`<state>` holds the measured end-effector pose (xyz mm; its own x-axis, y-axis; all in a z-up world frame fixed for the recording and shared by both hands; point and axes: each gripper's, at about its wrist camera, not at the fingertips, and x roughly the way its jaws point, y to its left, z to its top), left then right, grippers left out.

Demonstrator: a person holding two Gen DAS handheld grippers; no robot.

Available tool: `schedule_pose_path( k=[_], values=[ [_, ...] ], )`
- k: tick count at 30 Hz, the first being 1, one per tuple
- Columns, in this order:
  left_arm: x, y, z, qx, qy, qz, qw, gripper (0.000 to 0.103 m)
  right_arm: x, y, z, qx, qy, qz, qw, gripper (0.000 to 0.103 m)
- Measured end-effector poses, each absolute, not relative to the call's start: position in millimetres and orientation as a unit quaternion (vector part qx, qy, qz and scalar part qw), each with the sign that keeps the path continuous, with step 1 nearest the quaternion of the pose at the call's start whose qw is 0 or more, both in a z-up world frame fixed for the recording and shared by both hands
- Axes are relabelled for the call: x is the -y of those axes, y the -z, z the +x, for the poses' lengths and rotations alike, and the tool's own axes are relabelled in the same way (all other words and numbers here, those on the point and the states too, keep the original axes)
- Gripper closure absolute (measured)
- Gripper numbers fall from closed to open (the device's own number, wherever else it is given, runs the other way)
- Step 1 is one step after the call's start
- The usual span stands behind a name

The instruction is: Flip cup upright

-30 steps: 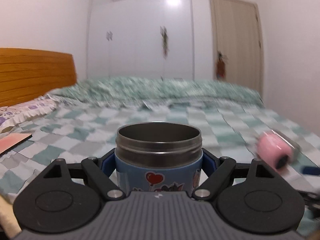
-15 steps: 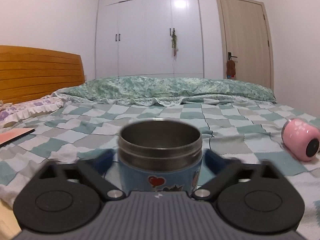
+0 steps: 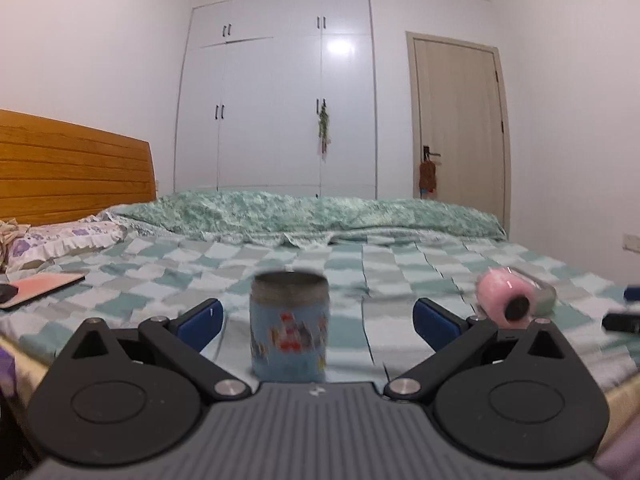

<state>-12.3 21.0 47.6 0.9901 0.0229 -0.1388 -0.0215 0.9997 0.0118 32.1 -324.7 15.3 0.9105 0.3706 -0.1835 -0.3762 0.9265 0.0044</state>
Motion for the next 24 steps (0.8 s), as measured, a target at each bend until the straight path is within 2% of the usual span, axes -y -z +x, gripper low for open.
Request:
schedule_pose_path(
  k=[12,24],
  values=[
    [-2,-1,-26,-0.063,-0.017,0.023,0.998,0.000,362,14,-20,-0.031,-0.101,-0.004,0.994,0.000],
    [-4,4,-25,-0.062,-0.022,0.015,0.998,0.000,364,19,-25,-0.009,-0.070,-0.009,0.997,0.000]
  ],
)
